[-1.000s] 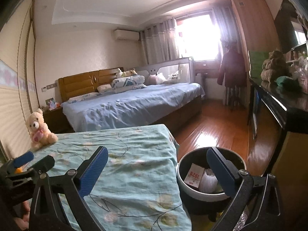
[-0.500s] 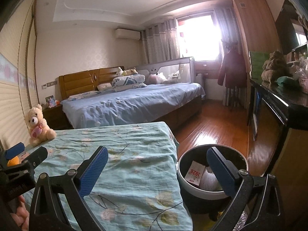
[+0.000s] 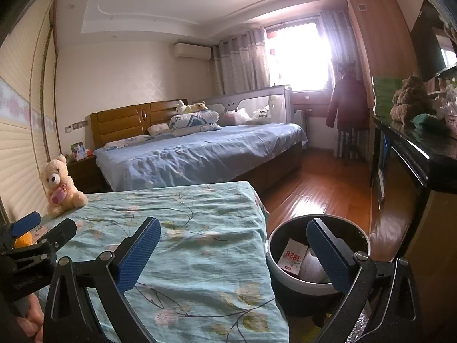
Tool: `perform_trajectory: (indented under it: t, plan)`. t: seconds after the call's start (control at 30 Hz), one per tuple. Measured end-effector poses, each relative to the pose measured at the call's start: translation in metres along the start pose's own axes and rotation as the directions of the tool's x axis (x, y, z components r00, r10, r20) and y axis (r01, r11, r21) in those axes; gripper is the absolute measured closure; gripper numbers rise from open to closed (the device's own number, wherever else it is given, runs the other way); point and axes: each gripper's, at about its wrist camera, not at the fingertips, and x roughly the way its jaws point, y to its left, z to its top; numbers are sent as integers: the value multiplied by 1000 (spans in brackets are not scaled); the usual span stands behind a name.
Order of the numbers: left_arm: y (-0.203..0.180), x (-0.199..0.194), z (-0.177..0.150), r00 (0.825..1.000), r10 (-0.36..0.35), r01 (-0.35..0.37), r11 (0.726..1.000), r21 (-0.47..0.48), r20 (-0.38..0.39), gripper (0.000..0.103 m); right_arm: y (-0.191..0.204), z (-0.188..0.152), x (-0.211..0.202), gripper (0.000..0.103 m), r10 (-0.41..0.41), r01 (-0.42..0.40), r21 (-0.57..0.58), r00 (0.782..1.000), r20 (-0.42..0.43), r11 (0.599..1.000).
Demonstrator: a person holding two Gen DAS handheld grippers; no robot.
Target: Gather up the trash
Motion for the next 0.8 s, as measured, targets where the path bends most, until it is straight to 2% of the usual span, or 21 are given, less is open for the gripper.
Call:
perform_trajectory:
  t: [0.8]
  plan:
    - [-2,-4,2,1000,-1,1,1000,1,14,2,3,-1,-5,0,9,-9,6,1000,-4,1000]
